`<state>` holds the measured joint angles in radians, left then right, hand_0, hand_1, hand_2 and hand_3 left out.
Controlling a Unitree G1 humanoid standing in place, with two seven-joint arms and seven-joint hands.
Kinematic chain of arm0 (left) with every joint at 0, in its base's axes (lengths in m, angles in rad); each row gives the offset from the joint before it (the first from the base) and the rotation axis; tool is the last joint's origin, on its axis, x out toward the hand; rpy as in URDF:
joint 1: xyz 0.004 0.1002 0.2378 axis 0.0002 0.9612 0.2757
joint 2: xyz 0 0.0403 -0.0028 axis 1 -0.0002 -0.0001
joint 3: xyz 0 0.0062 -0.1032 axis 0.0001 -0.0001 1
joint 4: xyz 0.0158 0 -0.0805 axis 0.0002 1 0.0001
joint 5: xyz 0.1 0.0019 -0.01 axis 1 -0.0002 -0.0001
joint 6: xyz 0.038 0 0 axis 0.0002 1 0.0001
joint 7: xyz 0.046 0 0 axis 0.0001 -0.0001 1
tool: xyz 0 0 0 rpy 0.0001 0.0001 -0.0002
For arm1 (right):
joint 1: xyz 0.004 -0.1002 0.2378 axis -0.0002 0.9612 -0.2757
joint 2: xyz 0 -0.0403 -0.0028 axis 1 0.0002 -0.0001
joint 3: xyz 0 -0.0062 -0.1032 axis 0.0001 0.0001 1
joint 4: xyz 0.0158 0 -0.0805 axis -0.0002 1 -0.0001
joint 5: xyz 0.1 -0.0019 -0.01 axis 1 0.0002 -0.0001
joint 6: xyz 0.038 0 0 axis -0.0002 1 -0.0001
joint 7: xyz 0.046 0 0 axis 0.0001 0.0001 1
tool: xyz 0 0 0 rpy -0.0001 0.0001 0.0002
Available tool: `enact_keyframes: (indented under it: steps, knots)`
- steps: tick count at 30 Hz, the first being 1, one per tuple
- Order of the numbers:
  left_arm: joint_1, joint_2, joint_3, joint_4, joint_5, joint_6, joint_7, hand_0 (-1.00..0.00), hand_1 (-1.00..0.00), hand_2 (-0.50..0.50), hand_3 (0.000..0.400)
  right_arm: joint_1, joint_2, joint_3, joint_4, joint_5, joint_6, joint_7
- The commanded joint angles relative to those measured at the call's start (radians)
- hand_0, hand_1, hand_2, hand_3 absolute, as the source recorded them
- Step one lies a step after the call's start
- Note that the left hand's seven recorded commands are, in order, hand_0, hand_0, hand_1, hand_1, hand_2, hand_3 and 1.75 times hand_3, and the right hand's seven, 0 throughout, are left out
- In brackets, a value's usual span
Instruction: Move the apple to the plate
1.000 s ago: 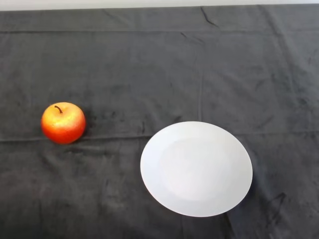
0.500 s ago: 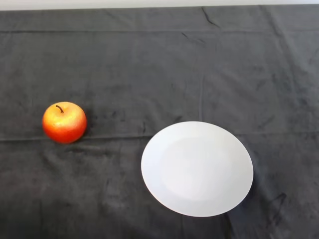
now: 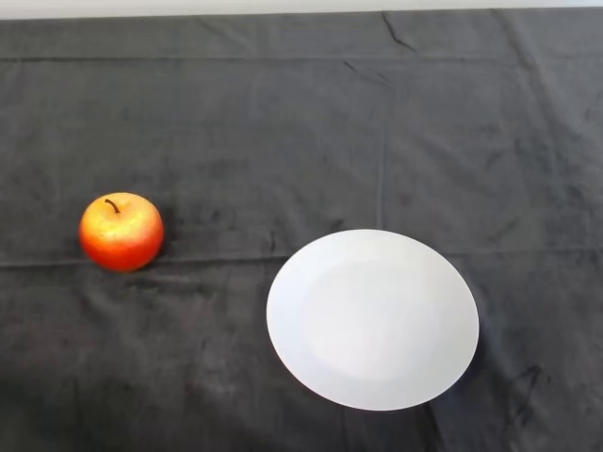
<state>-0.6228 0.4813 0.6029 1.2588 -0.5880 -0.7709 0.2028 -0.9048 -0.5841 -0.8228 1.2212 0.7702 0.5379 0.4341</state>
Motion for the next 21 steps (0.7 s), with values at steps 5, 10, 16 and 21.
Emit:
enact_keyframes:
  steps: [5, 10, 16, 21]
  knots:
    - [-0.078, -0.028, -0.046, -0.036, 0.066, 0.003, -0.03, 0.0, 0.0, 0.0, 0.0, 0.03, -0.018, -0.0067, 0.015, 0.0066, -0.007, 0.0041]
    - [-0.102, -0.064, -0.087, -0.039, 0.107, 0.002, -0.05, 0.0, 0.0, 0.0, 0.0, 0.031, -0.018, -0.0067, 0.015, 0.0066, -0.007, 0.0039]
    - [-0.099, -0.087, -0.122, -0.05, 0.134, 0.006, -0.134, 0.0, 0.0, 0.0, 0.0, 0.031, -0.017, -0.0065, 0.014, 0.0067, -0.007, 0.0036]
    - [-0.089, -0.092, -0.142, -0.055, 0.146, 0.013, -0.207, 0.0, 0.0, 0.0, 0.0, 0.031, -0.017, -0.0064, 0.013, 0.0067, -0.007, 0.0033]
